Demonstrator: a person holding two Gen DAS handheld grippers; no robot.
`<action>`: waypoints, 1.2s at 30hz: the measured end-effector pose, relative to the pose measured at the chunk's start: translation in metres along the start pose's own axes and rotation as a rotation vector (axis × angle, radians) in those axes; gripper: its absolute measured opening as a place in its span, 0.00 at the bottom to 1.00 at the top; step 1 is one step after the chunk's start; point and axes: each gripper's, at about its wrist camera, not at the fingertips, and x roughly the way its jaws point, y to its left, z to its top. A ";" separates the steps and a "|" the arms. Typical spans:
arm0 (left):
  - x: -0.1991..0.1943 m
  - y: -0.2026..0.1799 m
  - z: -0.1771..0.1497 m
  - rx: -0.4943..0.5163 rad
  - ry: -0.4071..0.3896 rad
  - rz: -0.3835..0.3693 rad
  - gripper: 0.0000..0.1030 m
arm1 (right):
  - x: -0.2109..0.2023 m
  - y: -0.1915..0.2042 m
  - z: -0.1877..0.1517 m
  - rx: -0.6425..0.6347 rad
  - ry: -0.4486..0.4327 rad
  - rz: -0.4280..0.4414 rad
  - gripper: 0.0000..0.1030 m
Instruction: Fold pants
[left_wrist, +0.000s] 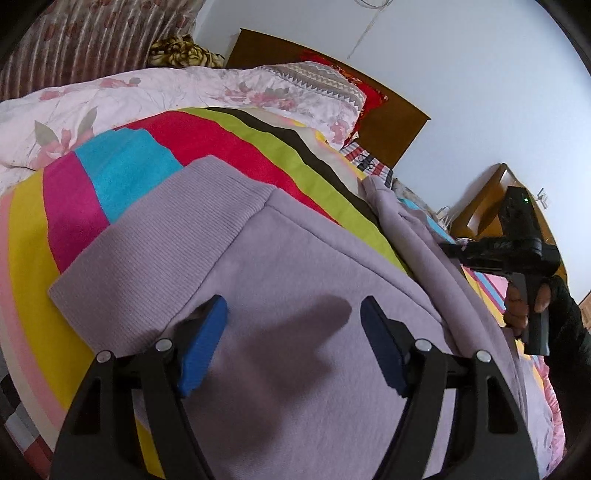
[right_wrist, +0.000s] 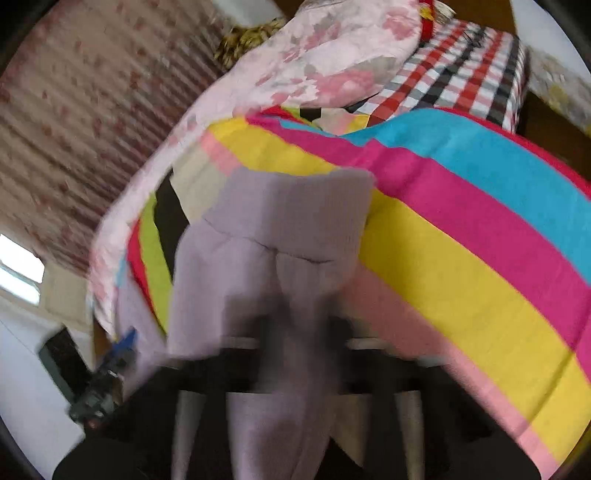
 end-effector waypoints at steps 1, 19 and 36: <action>-0.001 0.001 0.000 -0.001 -0.003 -0.011 0.73 | -0.003 0.011 -0.001 -0.054 -0.024 -0.025 0.12; -0.114 0.056 -0.044 -0.386 -0.182 -0.154 0.82 | -0.011 0.234 -0.050 -0.476 0.003 0.329 0.76; -0.083 0.058 -0.030 -0.310 -0.098 -0.126 0.62 | -0.082 0.158 -0.170 -0.626 -0.068 0.094 0.49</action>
